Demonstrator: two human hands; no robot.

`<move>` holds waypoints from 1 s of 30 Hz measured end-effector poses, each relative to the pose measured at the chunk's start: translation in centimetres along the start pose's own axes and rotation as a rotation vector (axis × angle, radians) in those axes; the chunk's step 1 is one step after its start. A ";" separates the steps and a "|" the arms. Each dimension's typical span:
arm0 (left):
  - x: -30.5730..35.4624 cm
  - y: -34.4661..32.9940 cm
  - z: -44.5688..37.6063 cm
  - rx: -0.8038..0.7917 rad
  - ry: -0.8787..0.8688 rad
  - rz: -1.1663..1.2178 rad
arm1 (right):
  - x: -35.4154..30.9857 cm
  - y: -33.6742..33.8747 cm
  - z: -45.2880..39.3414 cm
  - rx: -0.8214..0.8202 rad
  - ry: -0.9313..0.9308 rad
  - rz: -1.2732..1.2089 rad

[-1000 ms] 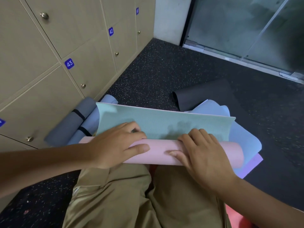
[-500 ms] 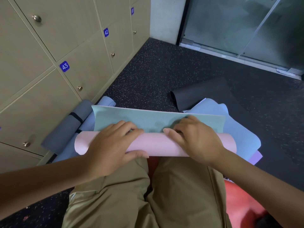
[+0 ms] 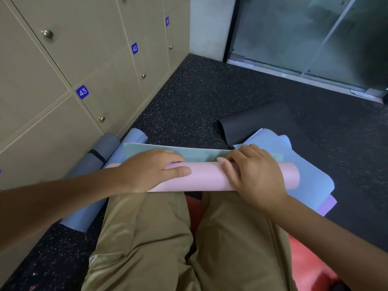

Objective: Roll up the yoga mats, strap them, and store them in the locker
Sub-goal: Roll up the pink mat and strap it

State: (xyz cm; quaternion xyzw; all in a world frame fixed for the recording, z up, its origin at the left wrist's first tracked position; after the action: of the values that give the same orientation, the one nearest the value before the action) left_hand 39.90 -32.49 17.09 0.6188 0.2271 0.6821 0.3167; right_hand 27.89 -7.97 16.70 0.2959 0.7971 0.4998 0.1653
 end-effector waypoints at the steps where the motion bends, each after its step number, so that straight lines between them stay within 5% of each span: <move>1: 0.0 0.0 0.0 0.089 -0.039 -0.051 | 0.1 -0.2 -0.5 -0.011 -0.004 -0.013; 5: 1.0 -1.2 0.5 0.482 -0.238 -0.362 | 0.7 -1.0 -2.8 -0.231 -0.091 -0.078; 11: 1.6 -4.1 0.3 0.524 -0.164 -0.522 | 1.4 -1.6 -5.6 -0.514 -0.186 -0.159; 16: 0.7 -4.1 -0.8 0.506 -0.180 -0.563 | 1.5 -2.1 -6.1 -0.427 -0.165 -0.143; 22: 0.4 -3.1 -1.9 0.431 -0.096 -0.525 | 2.2 -2.1 -3.9 -0.120 -0.006 -0.094; 30: 0.4 -0.2 -4.7 0.187 0.058 -0.173 | 4.3 -2.1 -1.1 -0.018 0.037 0.086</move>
State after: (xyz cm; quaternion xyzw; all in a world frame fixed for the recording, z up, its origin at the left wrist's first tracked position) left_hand 35.24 -31.72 16.61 0.6037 0.3513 0.6458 0.3083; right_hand 23.35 -6.67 15.42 0.3190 0.7821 0.5189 0.1317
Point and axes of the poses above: each hand's wrist, its own z-axis away from the middle knuckle, its own y-axis out of the back of the hand, x = y × z, the point moved 1 cm from there along -z, towards the middle knuckle, and after that the axes turned 11 degrees about z, right-handed, at the moved point
